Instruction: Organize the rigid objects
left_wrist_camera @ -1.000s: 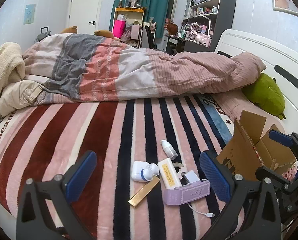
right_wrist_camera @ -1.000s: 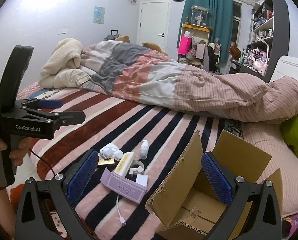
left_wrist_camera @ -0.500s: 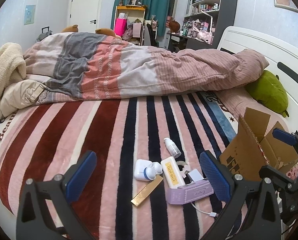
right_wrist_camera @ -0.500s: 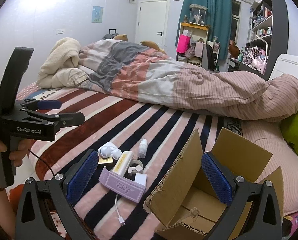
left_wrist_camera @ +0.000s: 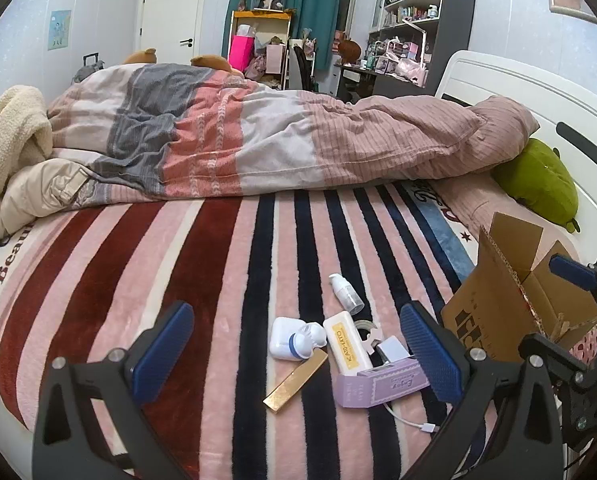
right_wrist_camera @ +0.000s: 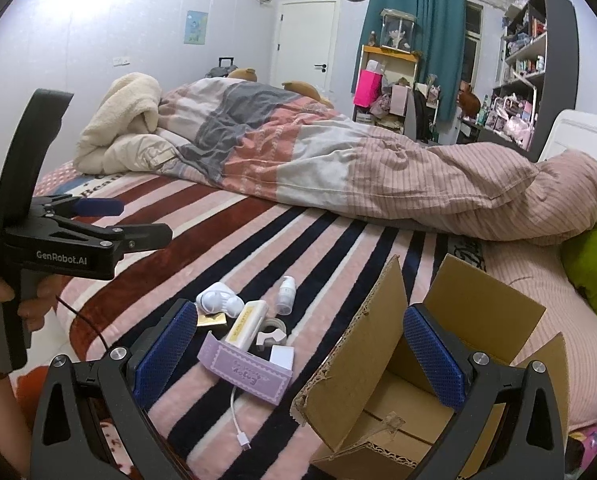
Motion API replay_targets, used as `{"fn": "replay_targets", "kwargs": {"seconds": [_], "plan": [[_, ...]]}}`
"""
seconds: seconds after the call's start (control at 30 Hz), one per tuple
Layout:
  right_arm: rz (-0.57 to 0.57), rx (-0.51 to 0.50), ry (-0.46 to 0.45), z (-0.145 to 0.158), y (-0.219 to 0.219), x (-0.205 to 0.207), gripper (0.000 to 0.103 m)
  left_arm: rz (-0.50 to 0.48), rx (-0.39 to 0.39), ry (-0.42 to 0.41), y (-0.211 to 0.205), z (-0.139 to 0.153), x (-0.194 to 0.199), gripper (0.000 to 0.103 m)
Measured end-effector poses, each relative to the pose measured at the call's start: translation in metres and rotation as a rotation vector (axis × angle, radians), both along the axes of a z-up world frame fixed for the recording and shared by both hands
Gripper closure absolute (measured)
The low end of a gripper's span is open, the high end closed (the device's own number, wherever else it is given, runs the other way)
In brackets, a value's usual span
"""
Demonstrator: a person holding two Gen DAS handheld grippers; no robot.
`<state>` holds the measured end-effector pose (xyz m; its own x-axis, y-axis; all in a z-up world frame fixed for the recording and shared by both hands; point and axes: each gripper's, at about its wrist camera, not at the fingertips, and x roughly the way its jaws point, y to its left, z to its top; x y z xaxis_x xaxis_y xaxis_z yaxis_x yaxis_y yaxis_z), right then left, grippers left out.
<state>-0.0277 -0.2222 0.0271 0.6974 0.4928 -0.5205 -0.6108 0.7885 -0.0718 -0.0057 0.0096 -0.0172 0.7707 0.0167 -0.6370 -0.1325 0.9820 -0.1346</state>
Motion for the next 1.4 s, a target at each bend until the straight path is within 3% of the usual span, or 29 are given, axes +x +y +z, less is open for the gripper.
{"fn": "replay_targets", "kwargs": {"seconds": [0.07,0.13,0.27,0.33,0.4,0.63,0.77,0.93,1.0,1.13,1.4], "plan": [[0.010,-0.022,-0.026,0.000,0.003,-0.003,0.002,0.000,0.004,-0.002,0.000,0.000,0.000,0.000],[0.036,-0.056,-0.042,0.000,0.010,-0.006,0.015,0.005,0.002,-0.007,0.003,-0.001,-0.001,0.000],[0.114,-0.189,-0.089,0.000,0.039,-0.013,0.027,0.008,-0.030,-0.015,0.023,-0.007,-0.005,0.000],[0.171,-0.251,-0.065,-0.006,0.055,-0.014,0.038,0.006,-0.046,-0.010,0.034,-0.013,-0.007,0.000],[0.241,-0.302,-0.017,-0.015,0.070,-0.015,0.042,0.011,-0.041,0.007,0.042,-0.021,-0.007,0.000],[0.387,-0.572,0.133,-0.075,0.114,-0.012,0.042,-0.018,-0.086,0.104,0.055,-0.059,-0.002,0.001],[0.377,-0.714,0.185,-0.117,0.124,-0.001,0.042,-0.012,-0.085,0.150,0.055,-0.074,-0.002,0.001],[0.303,-0.848,0.186,-0.145,0.126,0.020,0.042,-0.008,-0.070,0.192,0.053,-0.087,-0.002,0.001],[0.280,-0.842,0.226,-0.148,0.123,0.029,0.045,-0.010,-0.064,0.198,0.051,-0.087,-0.002,0.001],[0.257,-0.795,0.265,-0.141,0.121,0.031,0.065,-0.036,-0.083,0.190,0.049,-0.086,0.000,0.001],[0.277,-0.590,0.347,-0.106,0.121,0.026,0.070,-0.162,-0.183,0.141,0.035,-0.073,0.006,0.001]]}}
